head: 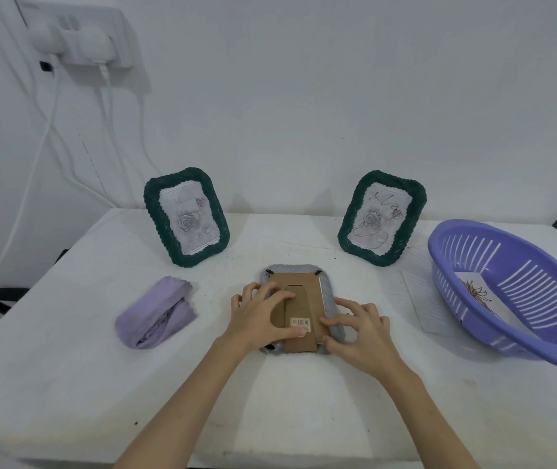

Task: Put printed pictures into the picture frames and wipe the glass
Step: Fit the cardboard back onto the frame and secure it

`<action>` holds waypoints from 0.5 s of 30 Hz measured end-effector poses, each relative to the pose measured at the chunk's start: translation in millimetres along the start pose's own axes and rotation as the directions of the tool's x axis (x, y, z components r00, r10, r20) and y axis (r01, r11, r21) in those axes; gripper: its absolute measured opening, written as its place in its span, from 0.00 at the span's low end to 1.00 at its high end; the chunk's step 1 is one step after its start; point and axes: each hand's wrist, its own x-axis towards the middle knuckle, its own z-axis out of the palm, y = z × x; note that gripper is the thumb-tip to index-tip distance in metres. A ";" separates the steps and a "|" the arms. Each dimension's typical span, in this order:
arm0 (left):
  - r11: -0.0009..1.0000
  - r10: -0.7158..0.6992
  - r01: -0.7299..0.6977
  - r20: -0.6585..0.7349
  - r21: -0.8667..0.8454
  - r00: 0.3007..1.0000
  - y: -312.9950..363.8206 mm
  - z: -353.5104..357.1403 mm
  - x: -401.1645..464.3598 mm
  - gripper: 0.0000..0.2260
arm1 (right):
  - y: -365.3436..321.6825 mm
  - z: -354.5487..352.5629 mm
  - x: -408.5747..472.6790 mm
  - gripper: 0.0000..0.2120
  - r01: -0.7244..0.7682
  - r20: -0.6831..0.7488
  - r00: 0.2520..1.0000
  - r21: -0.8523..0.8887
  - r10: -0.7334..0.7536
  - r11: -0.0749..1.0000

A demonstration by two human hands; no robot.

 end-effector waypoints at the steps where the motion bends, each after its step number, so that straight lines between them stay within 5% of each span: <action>1: 1.000 0.000 0.000 0.000 -0.001 1.000 -0.2 0.2 -0.4 0.42 | -1.2 -0.2 -0.6 0.27 -0.009 0.003 1.000 0.006 0.009 1.000; 4: 1.000 0.007 -0.007 0.007 0.001 1.000 0.3 -0.1 -2.0 0.38 | -7.9 -1.2 -2.3 0.26 -0.032 0.013 0.999 0.005 0.032 0.999; 9: 0.993 -0.008 0.011 0.026 -0.121 1.000 -6.3 -4.7 -2.1 0.17 | -20.4 2.5 -1.4 0.22 -0.023 0.030 0.999 -0.168 0.029 0.986; 15: 0.990 0.074 -0.043 0.241 -0.133 0.968 -26.5 -23.9 -15.4 0.42 | -21.8 0.9 0.7 0.21 -0.026 0.022 0.999 -0.190 0.031 0.981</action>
